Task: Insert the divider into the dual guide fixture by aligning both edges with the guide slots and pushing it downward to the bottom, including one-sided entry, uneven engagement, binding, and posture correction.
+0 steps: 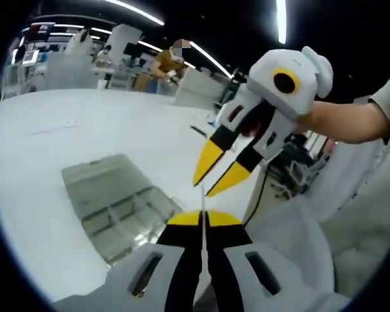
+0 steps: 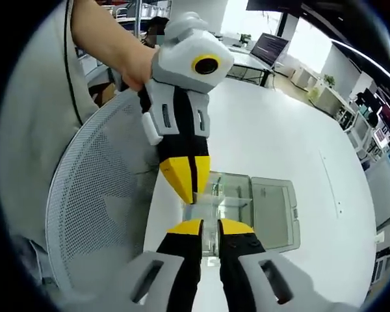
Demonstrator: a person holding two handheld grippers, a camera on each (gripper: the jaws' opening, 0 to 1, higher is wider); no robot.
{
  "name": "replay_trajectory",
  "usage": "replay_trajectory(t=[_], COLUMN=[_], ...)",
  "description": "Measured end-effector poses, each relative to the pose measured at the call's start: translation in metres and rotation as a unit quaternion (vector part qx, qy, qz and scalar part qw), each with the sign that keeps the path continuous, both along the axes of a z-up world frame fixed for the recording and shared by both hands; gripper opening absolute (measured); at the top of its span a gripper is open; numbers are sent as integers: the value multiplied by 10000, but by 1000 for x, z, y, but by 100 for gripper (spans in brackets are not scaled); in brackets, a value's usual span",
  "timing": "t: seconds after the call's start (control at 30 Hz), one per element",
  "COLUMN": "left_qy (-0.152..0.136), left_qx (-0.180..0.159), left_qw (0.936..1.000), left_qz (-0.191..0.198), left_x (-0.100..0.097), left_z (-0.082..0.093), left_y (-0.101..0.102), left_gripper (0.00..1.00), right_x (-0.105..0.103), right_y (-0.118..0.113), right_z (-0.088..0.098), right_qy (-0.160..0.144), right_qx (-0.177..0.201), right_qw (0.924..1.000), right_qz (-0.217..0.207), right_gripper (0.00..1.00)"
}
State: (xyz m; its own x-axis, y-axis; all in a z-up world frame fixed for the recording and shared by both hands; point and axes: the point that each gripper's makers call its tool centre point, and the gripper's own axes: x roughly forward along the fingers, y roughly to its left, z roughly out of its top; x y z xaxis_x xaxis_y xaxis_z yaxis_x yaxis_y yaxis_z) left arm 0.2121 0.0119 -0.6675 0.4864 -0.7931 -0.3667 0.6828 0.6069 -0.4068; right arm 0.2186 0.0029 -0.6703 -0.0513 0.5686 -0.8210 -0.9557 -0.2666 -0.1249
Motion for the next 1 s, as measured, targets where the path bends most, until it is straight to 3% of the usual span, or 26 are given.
replay_trajectory(t=[0.57,1.0], left_qy=[-502,-680], left_qx=[316,379], left_qw=[9976,9955], left_qz=[-371,-543], left_x=[-6,-12], left_z=[2,0], left_y=[-3,-4], left_gripper=[0,0], right_x=[-10,-18], right_y=[1,-1], right_z=[1,-2], right_qy=[446,794], right_qx=[-197,-288], right_qw=[9983,9956], right_qz=[314,403], right_gripper=[1,0])
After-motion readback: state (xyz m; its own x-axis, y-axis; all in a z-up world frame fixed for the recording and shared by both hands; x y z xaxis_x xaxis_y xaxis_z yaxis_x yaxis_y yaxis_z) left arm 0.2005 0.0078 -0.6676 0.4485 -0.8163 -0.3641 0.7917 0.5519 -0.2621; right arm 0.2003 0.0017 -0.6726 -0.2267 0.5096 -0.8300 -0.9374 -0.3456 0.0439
